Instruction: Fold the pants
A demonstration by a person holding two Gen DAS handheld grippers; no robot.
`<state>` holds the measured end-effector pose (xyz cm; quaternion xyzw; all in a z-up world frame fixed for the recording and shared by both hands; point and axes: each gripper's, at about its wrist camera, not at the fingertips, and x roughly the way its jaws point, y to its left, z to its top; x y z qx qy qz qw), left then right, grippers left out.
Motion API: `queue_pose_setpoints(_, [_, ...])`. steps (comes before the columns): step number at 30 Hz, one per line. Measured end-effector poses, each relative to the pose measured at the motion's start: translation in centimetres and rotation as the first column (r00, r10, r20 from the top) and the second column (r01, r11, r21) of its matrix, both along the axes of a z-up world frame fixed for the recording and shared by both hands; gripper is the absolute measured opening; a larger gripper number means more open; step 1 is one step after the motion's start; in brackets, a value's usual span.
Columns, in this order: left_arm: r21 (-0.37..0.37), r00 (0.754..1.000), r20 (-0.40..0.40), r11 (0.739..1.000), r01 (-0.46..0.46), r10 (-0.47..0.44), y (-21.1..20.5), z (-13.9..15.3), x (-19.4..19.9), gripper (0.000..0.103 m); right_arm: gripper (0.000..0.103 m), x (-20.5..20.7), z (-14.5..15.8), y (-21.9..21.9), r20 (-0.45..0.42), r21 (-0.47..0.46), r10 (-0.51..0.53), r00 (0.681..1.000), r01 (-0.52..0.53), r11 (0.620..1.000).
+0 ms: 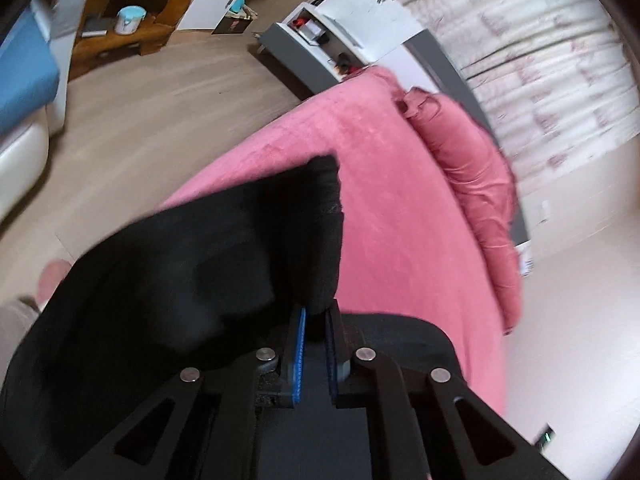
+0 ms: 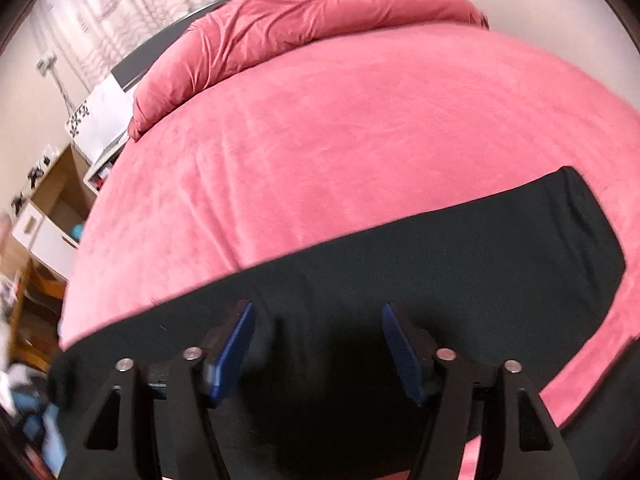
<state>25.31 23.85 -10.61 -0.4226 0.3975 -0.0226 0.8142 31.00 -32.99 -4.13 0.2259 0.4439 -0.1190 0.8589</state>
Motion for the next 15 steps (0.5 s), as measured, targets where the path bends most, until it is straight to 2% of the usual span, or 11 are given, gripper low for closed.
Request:
queue_pose_setpoints(4, [-0.057, 1.0, 0.023, 0.998, 0.016, -0.015, 0.2, 0.6, -2.7, 0.006, 0.073, 1.8, -0.1, -0.9, -0.053, 0.169, -0.086, 0.995, 0.094, 0.981])
queue_pose_setpoints(6, [-0.048, 0.999, 0.035, 0.998, 0.035, -0.033, 0.0, 0.8, -4.4, 0.006, 0.073, 2.3, -0.3, -0.7, -0.079, 0.248, -0.124, 0.989, 0.14, 0.959])
queue_pose_setpoints(8, [-0.042, 0.999, 0.036, 0.998, 0.041, -0.04, -0.3, 0.7, -5.0, 0.006, 0.073, 2.7, -0.5, 0.1, -0.091, 0.294, -0.126, 0.988, 0.148, 0.944])
queue_pose_setpoints(12, [-0.091, 1.0, 0.007, 0.996, 0.016, -0.015, -0.1, -0.8, -6.3, 0.006, 0.073, 3.8, -1.2, 2.0, -0.136, 0.332, -0.134, 0.982, 0.173, 0.927])
queue_pose_setpoints(15, [-0.108, 1.0, -0.008, 0.994, 0.002, -0.003, 0.3, -1.4, -6.9, 0.006, 0.073, 4.3, -2.3, 2.4, -0.169, 0.432, -0.188, 0.967, 0.244, 0.868])
